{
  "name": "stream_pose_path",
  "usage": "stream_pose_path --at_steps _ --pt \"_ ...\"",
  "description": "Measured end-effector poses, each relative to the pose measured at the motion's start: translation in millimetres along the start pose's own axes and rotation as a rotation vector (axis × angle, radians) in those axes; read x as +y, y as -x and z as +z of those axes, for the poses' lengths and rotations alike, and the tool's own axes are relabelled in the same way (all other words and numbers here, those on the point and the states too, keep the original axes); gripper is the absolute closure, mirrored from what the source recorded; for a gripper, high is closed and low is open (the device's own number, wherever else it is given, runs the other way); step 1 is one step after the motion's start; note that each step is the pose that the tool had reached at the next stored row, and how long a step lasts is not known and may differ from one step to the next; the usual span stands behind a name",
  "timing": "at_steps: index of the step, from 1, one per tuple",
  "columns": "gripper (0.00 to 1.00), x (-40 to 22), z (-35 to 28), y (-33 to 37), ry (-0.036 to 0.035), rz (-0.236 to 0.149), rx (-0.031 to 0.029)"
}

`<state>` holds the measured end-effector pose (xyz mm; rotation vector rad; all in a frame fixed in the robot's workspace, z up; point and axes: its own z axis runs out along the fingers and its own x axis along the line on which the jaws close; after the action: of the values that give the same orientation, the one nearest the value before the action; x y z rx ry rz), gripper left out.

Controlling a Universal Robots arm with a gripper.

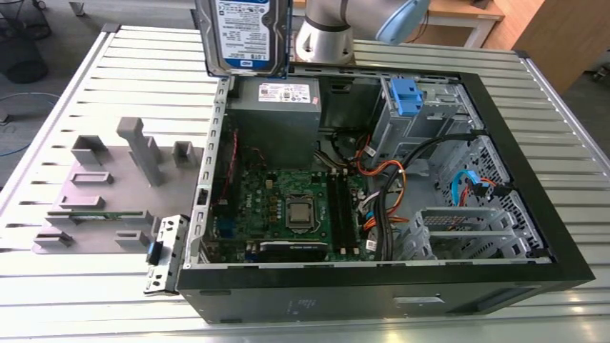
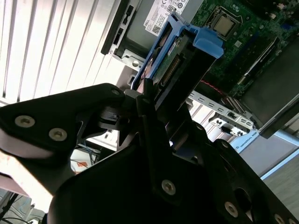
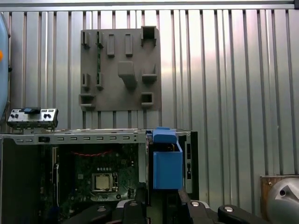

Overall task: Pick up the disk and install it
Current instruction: 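Pick up the disk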

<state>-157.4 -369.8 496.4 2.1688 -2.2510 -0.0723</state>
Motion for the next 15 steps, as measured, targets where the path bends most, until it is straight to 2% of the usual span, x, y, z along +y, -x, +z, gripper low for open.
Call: stream_pose_path --at_steps 15 --pt "0.65 -27.3 -1.2 1.0 0.0000 0.000 0.0000"
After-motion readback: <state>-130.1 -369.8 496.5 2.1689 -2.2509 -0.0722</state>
